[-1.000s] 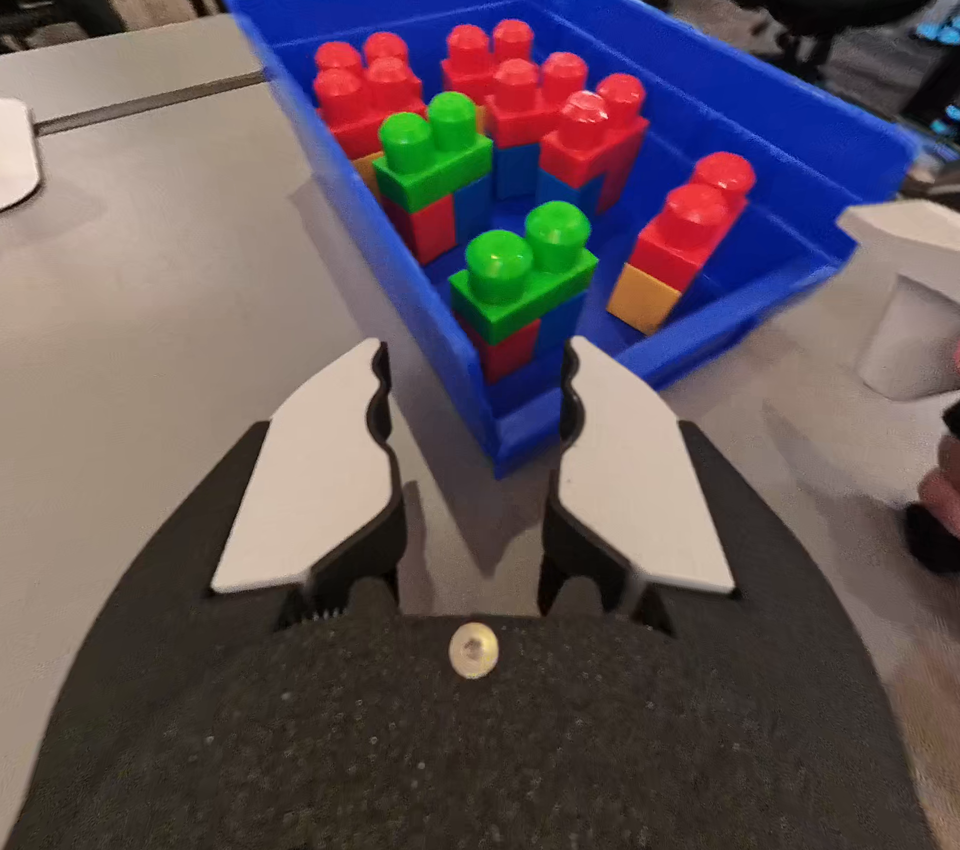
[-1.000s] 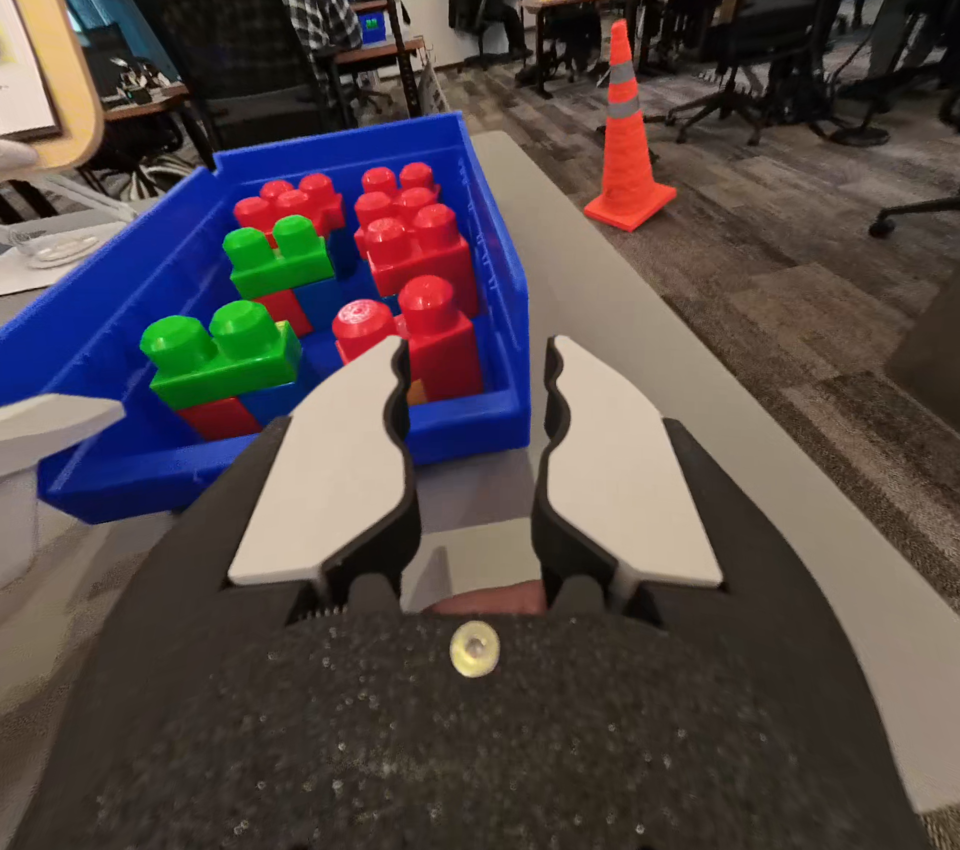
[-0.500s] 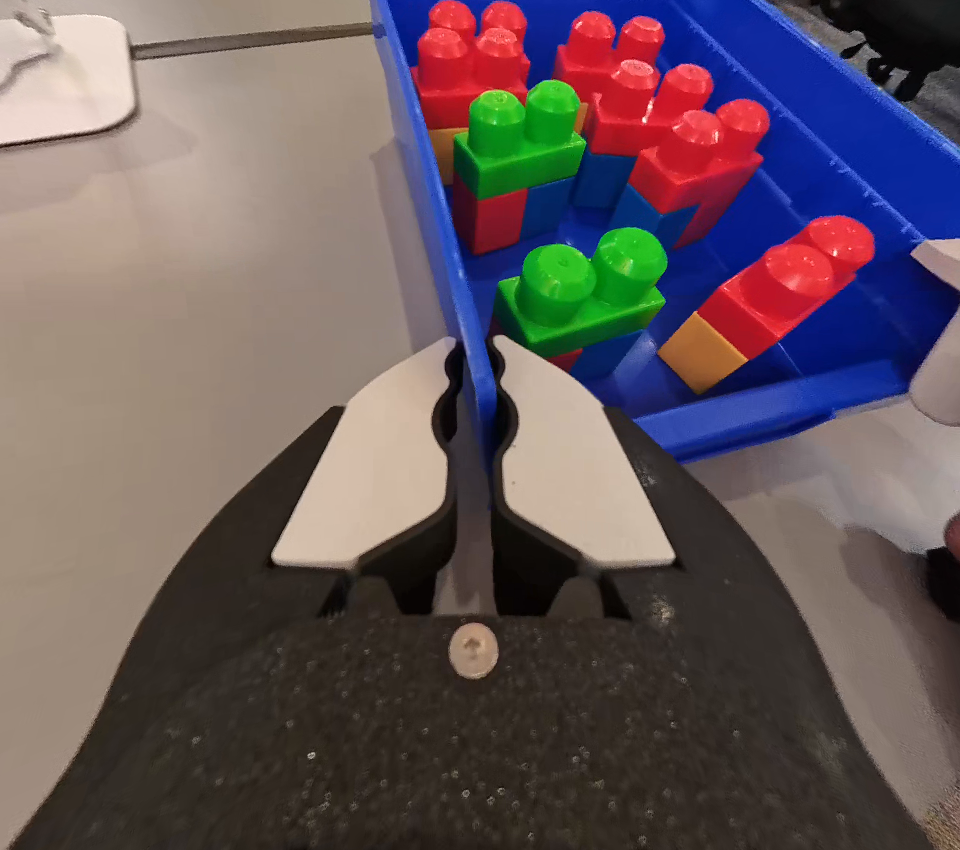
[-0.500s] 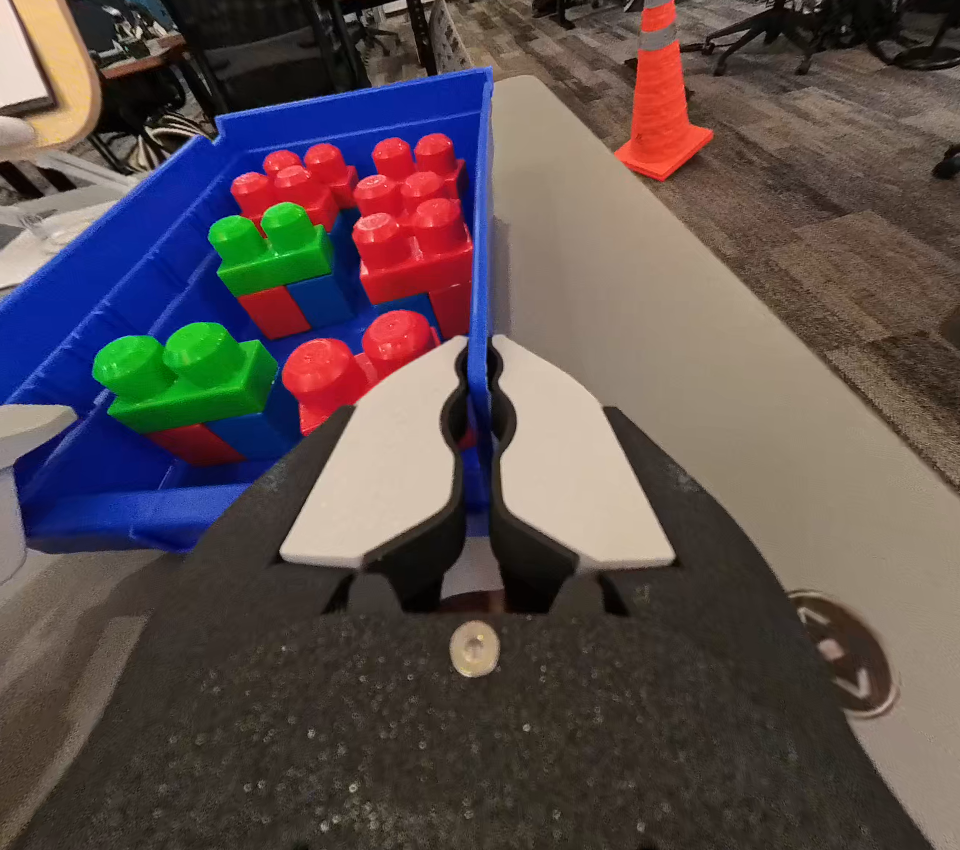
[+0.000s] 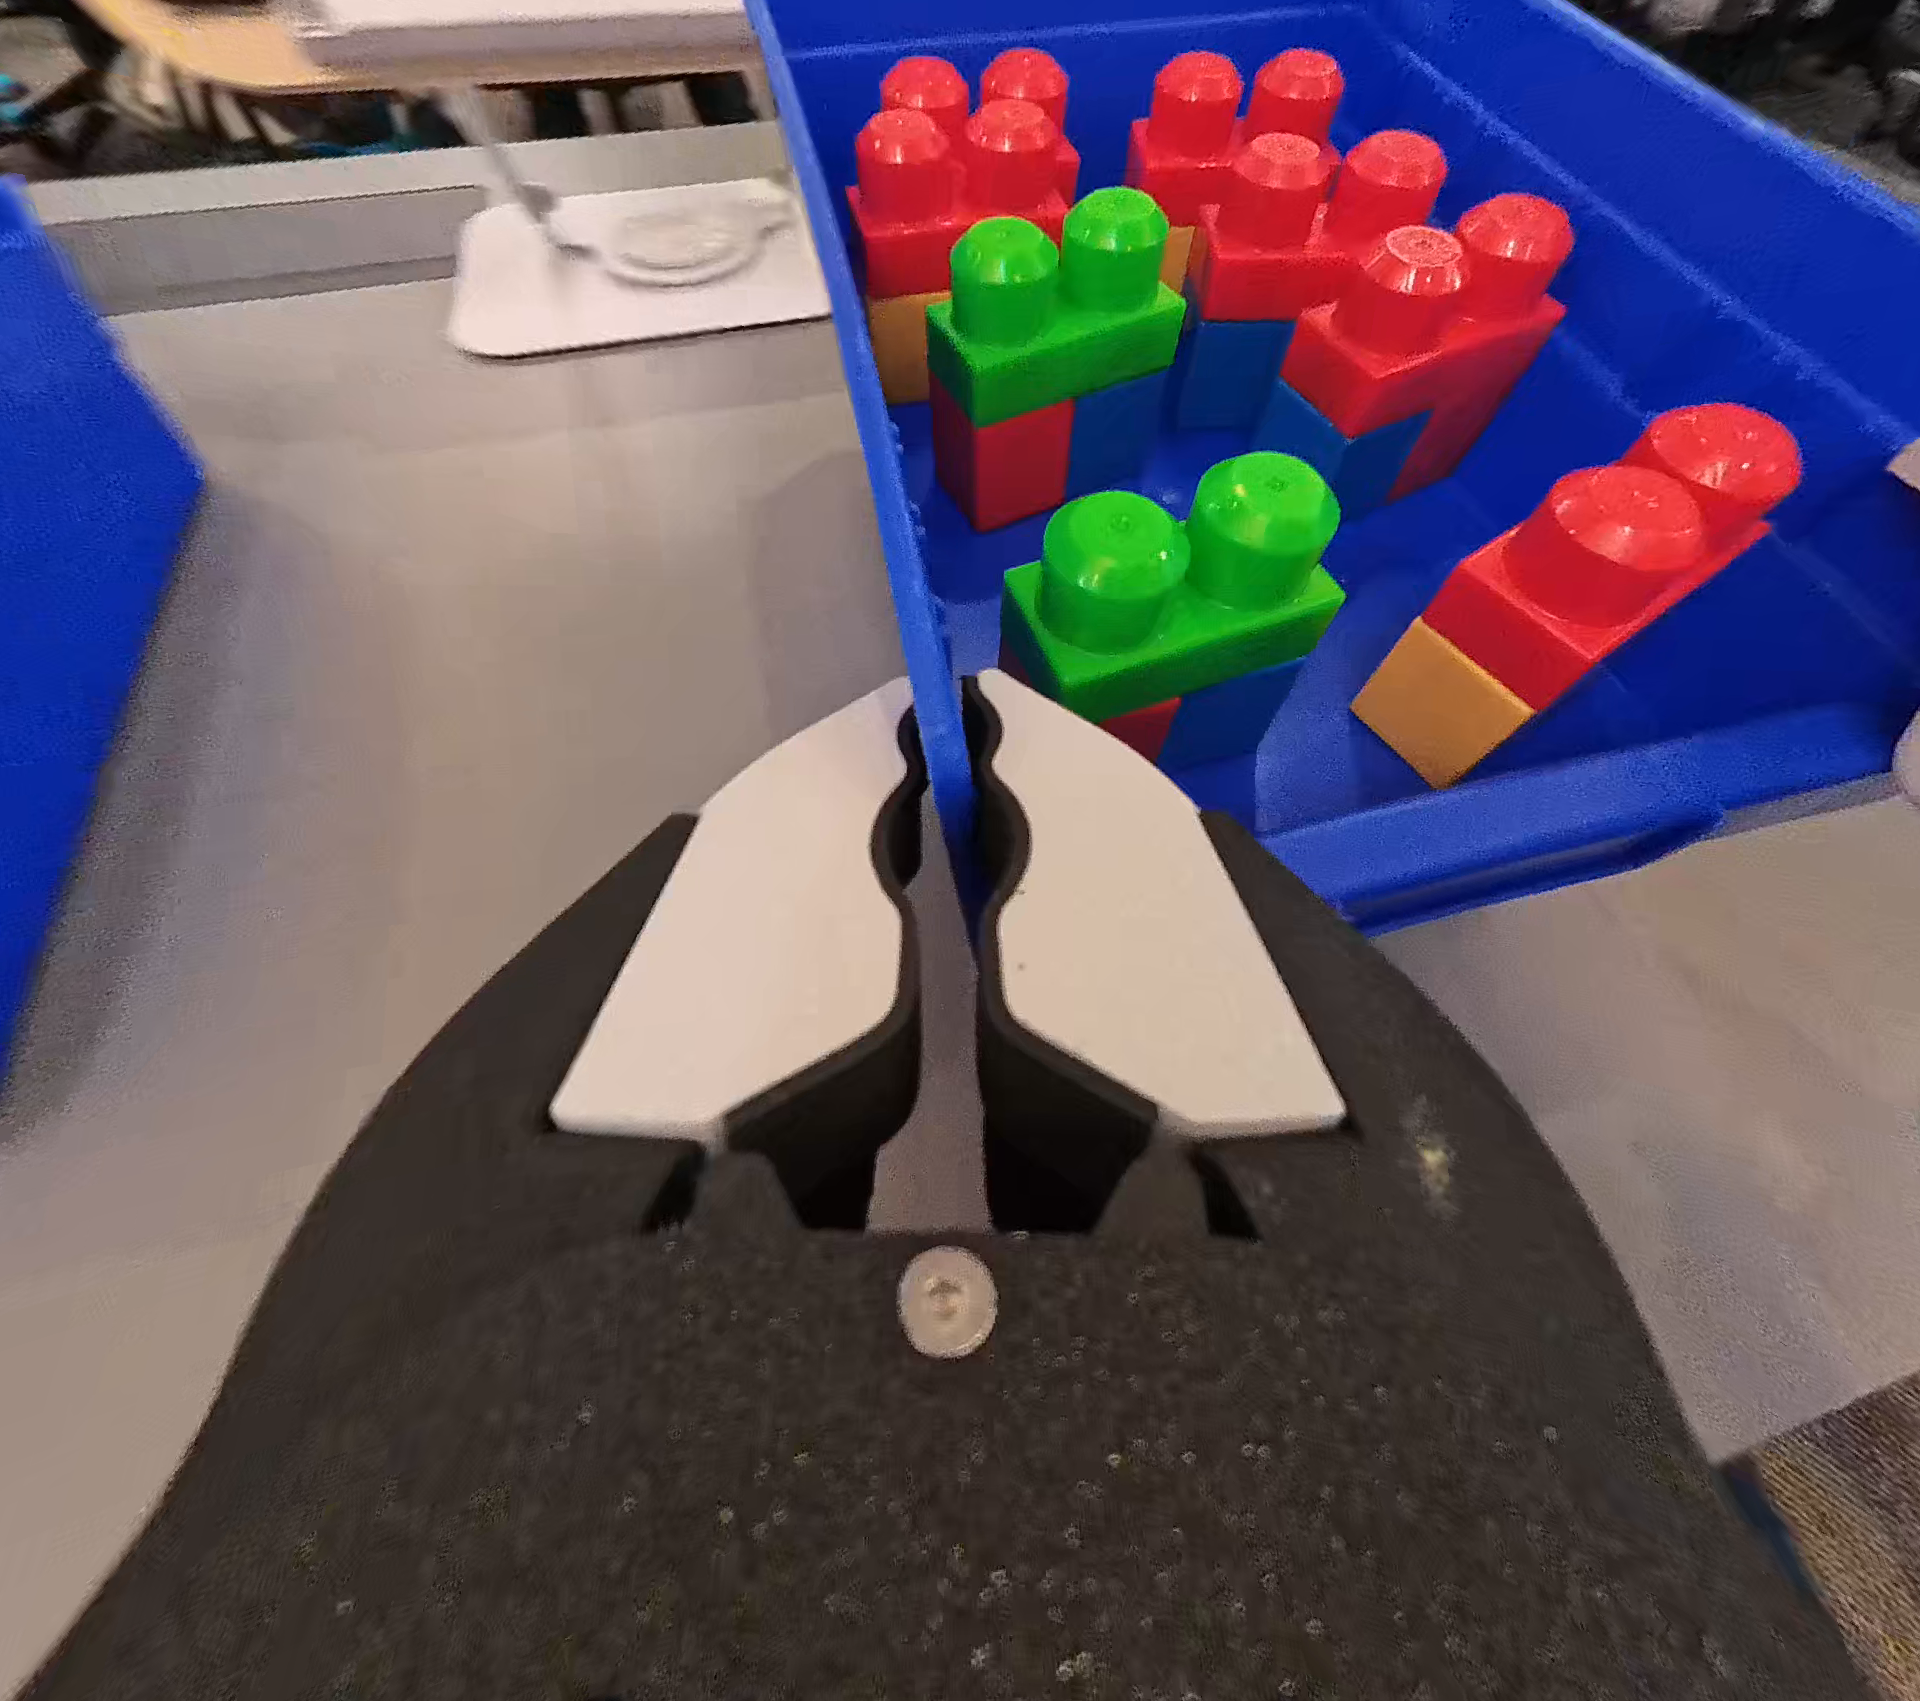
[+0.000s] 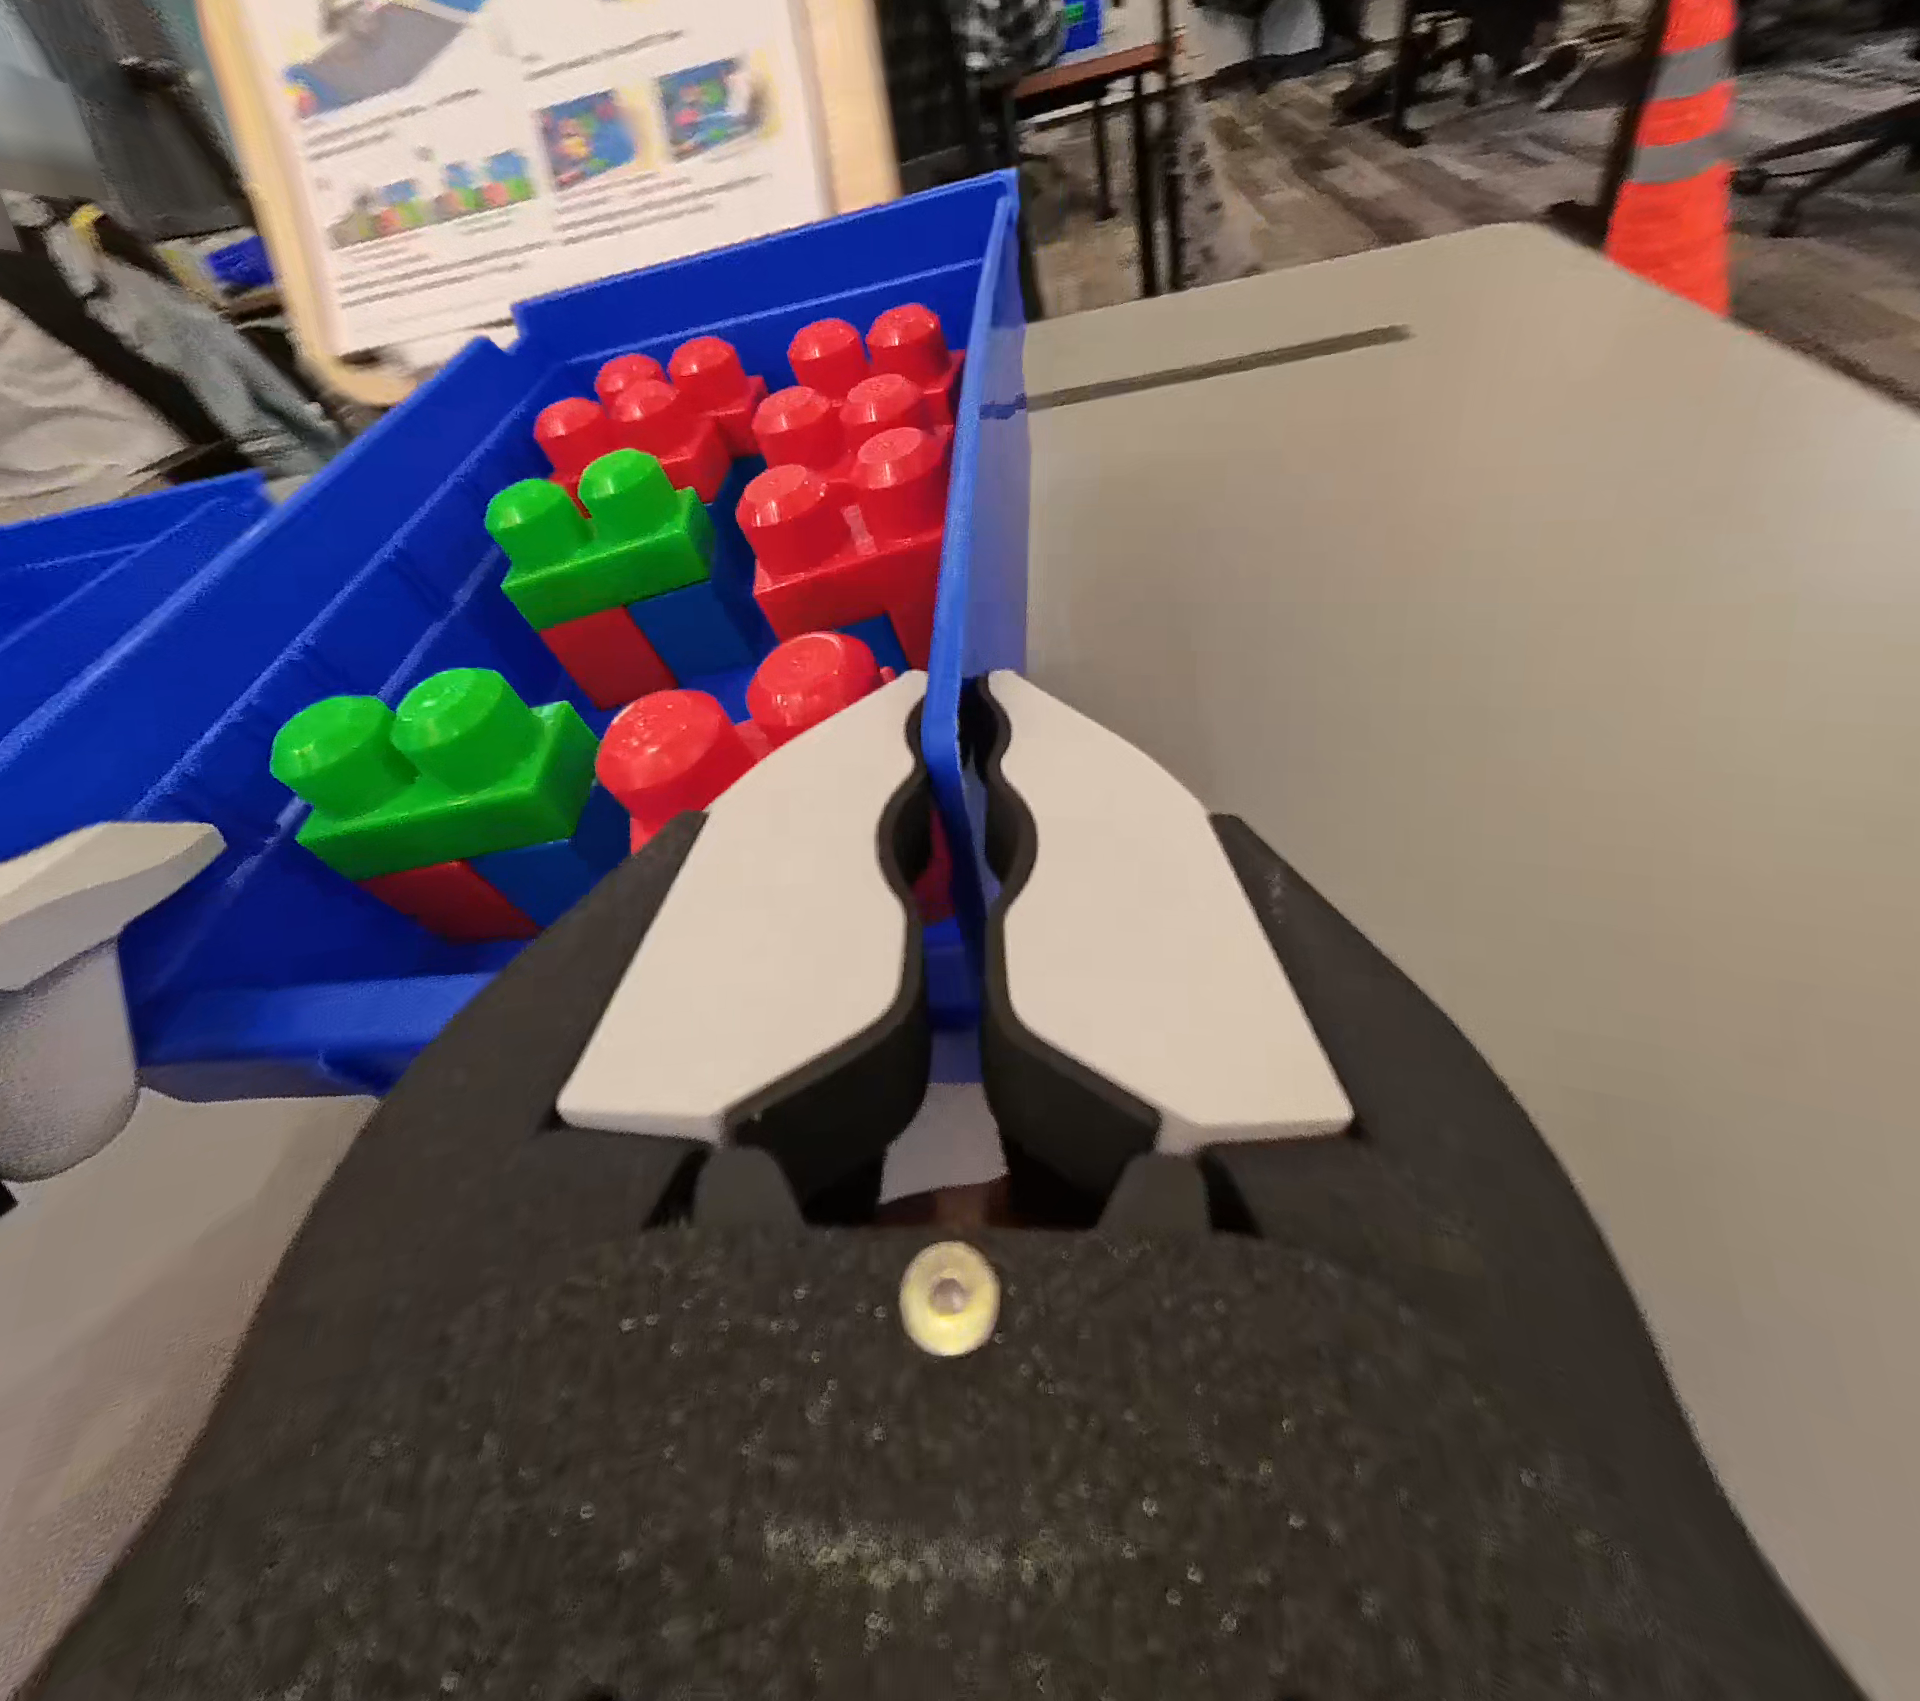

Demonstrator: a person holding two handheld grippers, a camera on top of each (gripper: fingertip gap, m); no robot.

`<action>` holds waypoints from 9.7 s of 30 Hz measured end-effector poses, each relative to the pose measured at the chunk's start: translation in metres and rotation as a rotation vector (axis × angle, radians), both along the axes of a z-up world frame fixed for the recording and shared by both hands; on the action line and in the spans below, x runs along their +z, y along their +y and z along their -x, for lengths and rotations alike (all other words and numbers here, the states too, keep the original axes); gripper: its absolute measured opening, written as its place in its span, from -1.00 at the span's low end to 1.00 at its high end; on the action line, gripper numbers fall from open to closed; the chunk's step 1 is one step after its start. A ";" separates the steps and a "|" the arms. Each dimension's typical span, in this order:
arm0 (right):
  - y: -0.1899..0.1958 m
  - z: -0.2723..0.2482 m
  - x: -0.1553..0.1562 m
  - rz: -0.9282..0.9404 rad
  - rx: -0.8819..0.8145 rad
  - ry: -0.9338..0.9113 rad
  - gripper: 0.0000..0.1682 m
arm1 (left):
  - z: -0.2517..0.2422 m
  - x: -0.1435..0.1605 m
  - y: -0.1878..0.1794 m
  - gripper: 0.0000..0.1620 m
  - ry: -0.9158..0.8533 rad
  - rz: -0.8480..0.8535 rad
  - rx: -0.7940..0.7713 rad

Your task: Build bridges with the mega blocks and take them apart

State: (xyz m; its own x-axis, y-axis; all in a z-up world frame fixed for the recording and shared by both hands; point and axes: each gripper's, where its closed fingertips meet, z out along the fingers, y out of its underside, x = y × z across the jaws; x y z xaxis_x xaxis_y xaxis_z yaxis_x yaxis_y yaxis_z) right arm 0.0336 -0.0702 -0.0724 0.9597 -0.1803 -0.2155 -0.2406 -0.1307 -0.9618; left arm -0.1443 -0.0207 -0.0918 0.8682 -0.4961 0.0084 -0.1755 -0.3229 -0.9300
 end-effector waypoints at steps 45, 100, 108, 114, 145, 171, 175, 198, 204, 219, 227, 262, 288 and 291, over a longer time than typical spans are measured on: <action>-0.047 0.234 -0.047 -0.022 0.746 -0.198 -0.68 | 0.395 -0.039 0.126 -0.97 -0.070 0.146 0.339; -0.043 -0.208 0.000 0.048 -0.169 -0.042 -0.95 | -0.211 -0.007 -0.020 -0.94 -0.028 -0.053 -0.115; -0.022 -0.223 -0.055 0.222 -0.104 0.083 -0.95 | -0.217 -0.037 -0.021 -0.86 -0.027 -0.010 -0.160; -0.025 -0.227 -0.057 0.236 -0.101 0.106 -0.80 | -0.226 -0.051 -0.047 -0.17 -0.005 0.176 -0.321; 0.043 0.121 -0.037 0.083 0.148 -0.125 -0.96 | 0.132 -0.032 0.015 -0.94 -0.092 0.055 0.233; 0.154 0.389 -0.021 0.090 0.205 -0.074 -0.95 | 0.398 0.000 0.134 -0.99 -0.005 -0.009 0.313; 0.161 0.395 -0.042 0.122 0.218 -0.089 -0.95 | 0.405 -0.028 0.147 -0.98 -0.018 0.029 0.301; 0.053 0.238 -0.025 0.222 0.698 -0.106 -0.49 | 0.324 0.012 0.044 -0.20 -0.232 0.167 0.078; 0.008 0.118 -0.045 0.171 0.543 -0.045 -0.58 | 0.211 -0.009 -0.006 -0.24 -0.169 0.131 -0.038; 0.001 0.107 -0.043 0.055 0.616 -0.026 -0.55 | 0.185 -0.058 -0.004 -0.18 -0.060 0.136 -0.155; 0.006 0.100 -0.044 0.060 0.626 0.088 -0.57 | 0.227 0.009 0.031 -0.26 0.132 0.076 -0.288; 0.018 0.130 -0.032 0.026 0.665 -0.188 -0.51 | 0.241 0.060 0.167 -0.57 0.610 0.711 -0.362; 0.173 0.210 0.004 0.119 0.776 -0.472 -0.04 | 0.025 0.050 0.100 -0.56 0.520 0.890 -0.562; 0.173 0.208 0.004 0.093 0.781 -0.518 -0.04 | 0.026 0.050 0.098 -0.56 0.548 0.893 -0.588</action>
